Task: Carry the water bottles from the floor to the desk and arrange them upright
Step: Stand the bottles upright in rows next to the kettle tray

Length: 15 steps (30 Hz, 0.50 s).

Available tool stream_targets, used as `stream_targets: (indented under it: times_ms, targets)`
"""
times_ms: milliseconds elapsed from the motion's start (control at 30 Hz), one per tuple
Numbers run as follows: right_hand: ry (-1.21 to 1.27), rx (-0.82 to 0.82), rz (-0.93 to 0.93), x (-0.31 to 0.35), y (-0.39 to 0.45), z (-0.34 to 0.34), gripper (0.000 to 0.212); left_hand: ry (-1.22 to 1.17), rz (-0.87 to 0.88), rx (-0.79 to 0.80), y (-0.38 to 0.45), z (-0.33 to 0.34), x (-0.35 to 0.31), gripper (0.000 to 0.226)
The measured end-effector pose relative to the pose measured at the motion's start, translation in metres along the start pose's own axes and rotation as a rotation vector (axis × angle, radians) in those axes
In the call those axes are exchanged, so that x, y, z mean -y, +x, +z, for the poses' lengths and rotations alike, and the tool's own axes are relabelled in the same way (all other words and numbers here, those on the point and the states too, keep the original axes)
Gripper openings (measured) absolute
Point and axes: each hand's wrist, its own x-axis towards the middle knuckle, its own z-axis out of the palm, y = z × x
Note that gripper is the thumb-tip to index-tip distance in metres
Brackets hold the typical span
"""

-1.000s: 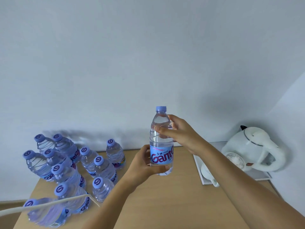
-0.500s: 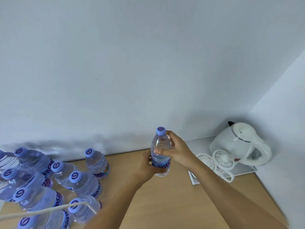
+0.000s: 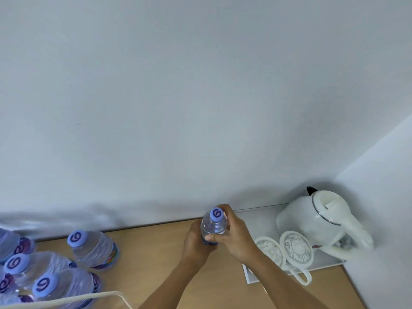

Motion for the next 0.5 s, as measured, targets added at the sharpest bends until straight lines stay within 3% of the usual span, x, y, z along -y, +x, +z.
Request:
stream_targets:
  times_ms: [500]
  targets:
    - [-0.029,-0.153,-0.03,-0.023,0.03,-0.017,0.063,0.029,-0.024,-0.063,0.033,0.036,0.001,0.053]
